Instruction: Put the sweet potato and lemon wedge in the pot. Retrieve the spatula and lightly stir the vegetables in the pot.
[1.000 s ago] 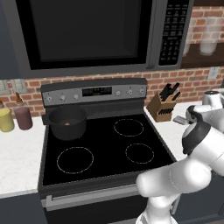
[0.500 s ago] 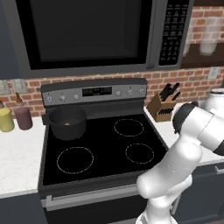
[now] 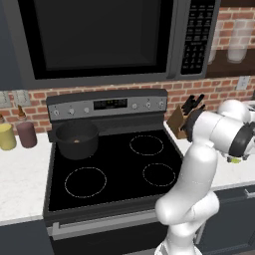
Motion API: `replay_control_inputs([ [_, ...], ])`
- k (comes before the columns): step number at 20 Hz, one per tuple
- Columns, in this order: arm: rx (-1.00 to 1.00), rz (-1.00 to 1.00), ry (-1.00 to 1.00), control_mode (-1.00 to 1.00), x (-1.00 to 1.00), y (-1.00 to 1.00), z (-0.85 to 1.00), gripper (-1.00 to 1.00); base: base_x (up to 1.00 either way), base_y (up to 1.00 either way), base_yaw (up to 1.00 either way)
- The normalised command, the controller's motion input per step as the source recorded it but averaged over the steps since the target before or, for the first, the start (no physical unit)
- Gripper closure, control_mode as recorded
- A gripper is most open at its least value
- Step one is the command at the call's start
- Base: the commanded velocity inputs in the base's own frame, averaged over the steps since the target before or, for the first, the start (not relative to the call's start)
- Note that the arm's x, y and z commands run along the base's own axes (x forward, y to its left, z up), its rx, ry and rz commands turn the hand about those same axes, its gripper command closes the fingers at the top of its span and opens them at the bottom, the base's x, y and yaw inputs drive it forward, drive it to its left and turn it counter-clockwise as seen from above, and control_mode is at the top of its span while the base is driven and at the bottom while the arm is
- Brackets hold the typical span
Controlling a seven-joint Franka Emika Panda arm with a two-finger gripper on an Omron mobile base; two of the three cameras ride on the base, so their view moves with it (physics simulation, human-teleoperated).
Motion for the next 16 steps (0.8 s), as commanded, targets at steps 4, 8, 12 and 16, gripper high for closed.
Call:
replay_control_inputs([
  [4,0.01,0.02,0.00,-1.00,0.18,0.00,-0.22,-1.00,0.00,0.00,0.00],
  [8,0.00,0.04,0.00,-1.00,0.28,0.00,-0.19,-1.00,0.00,0.00,0.00],
  [12,0.00,0.04,0.00,-1.00,0.28,0.00,-0.21,-1.00,0.00,0.00,0.00],
  [16,0.00,0.04,0.00,-1.00,0.16,0.00,-0.20,-1.00,0.00,0.00,0.00],
])
